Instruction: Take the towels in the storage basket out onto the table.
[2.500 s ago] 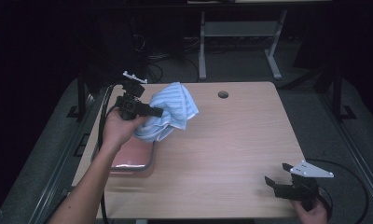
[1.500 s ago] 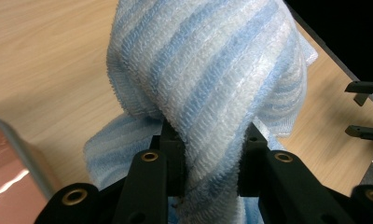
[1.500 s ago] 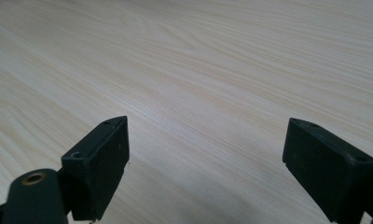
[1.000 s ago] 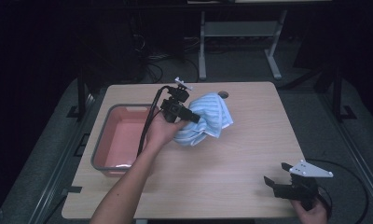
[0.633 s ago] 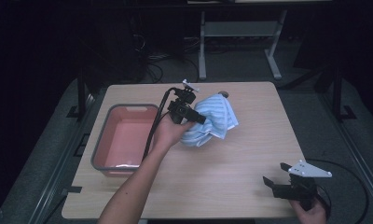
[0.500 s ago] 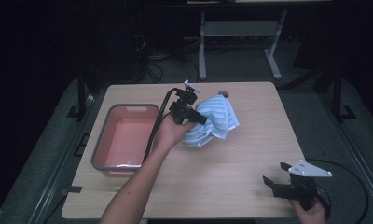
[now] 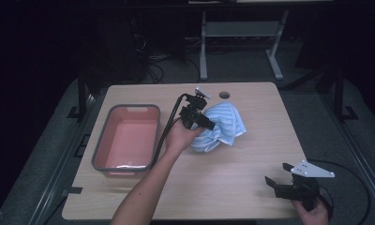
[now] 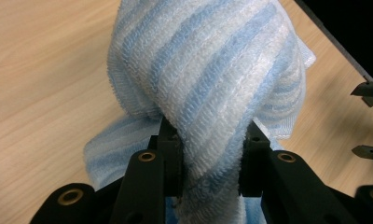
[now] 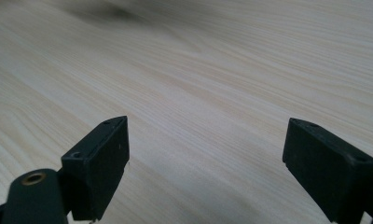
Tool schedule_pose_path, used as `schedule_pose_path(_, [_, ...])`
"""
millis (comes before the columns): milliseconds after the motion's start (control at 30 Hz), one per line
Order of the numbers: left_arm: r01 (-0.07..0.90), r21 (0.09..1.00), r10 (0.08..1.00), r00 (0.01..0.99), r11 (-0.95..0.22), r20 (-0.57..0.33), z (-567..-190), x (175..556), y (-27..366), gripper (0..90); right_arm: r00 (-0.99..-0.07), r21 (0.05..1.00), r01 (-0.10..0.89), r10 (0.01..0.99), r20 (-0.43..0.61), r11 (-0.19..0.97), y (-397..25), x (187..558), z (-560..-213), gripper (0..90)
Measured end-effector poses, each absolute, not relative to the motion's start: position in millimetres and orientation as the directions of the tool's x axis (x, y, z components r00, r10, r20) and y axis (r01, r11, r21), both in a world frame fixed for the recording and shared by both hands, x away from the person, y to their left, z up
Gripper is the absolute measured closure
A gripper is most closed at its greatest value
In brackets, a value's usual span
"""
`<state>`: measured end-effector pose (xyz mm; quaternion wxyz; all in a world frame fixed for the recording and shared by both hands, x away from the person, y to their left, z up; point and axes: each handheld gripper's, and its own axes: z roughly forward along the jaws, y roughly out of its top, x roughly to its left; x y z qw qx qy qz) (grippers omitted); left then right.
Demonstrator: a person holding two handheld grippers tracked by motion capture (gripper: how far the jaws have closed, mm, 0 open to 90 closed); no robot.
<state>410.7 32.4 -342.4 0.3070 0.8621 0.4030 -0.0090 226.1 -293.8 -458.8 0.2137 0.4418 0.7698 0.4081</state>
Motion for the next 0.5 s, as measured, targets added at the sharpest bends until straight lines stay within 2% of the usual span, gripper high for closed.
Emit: schedule_pose_path(500, [0.714, 0.497, 0.691, 0.668, -0.492, -0.276, -366, 410, 18, 68.0, -0.521, 0.818, 0.502, 0.853, 0.027, 0.28, -293, 226, -458, 14.1])
